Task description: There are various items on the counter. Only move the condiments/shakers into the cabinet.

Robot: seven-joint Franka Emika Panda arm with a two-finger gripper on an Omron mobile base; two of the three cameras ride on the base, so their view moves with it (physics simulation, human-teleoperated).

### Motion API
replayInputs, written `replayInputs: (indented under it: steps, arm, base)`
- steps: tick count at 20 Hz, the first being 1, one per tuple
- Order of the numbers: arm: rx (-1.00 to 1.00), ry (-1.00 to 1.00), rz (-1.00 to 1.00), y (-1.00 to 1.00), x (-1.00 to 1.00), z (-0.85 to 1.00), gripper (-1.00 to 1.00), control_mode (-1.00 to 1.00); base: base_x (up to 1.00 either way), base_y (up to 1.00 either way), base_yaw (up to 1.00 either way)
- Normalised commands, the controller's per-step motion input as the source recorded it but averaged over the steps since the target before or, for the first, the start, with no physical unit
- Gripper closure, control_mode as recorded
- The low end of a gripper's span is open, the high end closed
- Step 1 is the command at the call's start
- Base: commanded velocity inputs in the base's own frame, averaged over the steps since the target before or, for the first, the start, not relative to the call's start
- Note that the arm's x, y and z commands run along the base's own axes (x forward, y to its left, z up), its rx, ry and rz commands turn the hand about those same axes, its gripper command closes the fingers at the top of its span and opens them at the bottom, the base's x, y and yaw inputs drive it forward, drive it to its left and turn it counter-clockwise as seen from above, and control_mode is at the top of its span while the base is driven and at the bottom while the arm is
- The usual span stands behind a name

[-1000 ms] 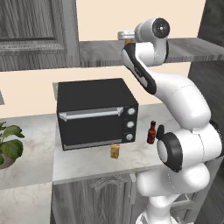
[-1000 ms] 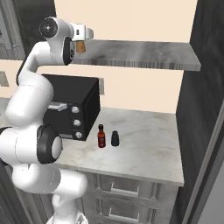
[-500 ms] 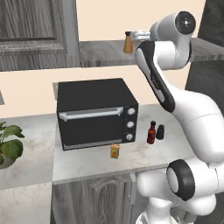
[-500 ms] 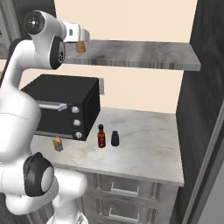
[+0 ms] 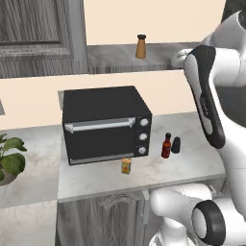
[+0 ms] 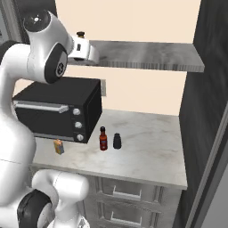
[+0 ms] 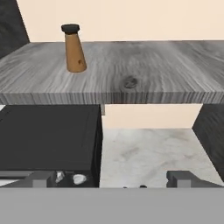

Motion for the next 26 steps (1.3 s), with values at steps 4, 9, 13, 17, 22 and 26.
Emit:
replayInputs:
  steps: [4, 9, 13, 17, 22, 26]
  arm:
    - [0.04, 0.05, 0.00, -0.93, -1.00, -1.00, -1.00, -1.00]
    - [0.00, 0.10, 0.00, -0.38, -0.55, -1.00, -1.00, -1.00]
    - [0.00, 0.08, -0.02, 0.02, -0.14, -1.00, -1.00, -1.00]
    - [0.00, 0.09, -0.01, 0.05, 0.22, -0.57, -1.00, -1.00]
    - [0.00, 0.07, 0.00, 0.00, 0.17, -0.34, -1.00, -1.00]
    - [0.00, 0.00, 0.00, 0.01, 0.00, -0.21, -1.00, -1.00]
  base:
    - [0.00, 0.00, 0.00]
    - [0.00, 0.00, 0.00]
    - [0.00, 0.00, 0.00]
    - [0.00, 0.00, 0.00]
    - [0.00, 0.00, 0.00]
    - [0.00, 0.00, 0.00]
